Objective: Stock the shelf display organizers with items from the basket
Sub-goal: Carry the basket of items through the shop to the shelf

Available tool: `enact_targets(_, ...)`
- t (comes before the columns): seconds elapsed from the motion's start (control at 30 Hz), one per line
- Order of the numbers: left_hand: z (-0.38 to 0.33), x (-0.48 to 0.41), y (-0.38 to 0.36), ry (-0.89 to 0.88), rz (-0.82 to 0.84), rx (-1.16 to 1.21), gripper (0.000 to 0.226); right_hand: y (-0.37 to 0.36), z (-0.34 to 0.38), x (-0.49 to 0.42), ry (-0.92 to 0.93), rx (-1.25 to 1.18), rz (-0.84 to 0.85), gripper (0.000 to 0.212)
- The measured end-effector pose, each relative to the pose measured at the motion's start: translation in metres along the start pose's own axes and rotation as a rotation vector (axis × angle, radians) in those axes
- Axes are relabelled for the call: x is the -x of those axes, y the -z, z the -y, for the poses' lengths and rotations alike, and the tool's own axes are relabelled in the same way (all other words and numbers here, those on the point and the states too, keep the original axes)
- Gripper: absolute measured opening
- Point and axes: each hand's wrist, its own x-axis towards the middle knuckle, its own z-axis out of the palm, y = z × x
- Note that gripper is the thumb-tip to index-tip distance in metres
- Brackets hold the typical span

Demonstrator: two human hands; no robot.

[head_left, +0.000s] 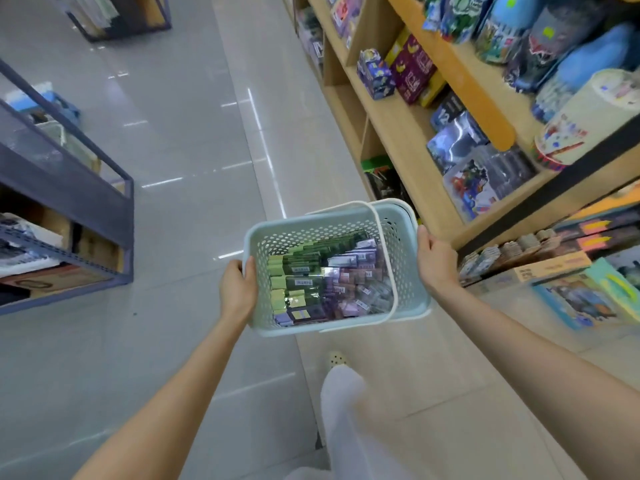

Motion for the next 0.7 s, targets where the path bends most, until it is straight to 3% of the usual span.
enact_targets(0.27,-0.069,-0.132,0.024,0.086,-0.01,0.032,0.031,-0.051,0.103,-0.145,0.062,0.028,0.069,0.053)
enact_targets(0.7,-0.156,-0.426,0.093,0.132,-0.029,0.074,0.031,-0.181,0.312,-0.365,0.103,0.014,0.145,0.052)
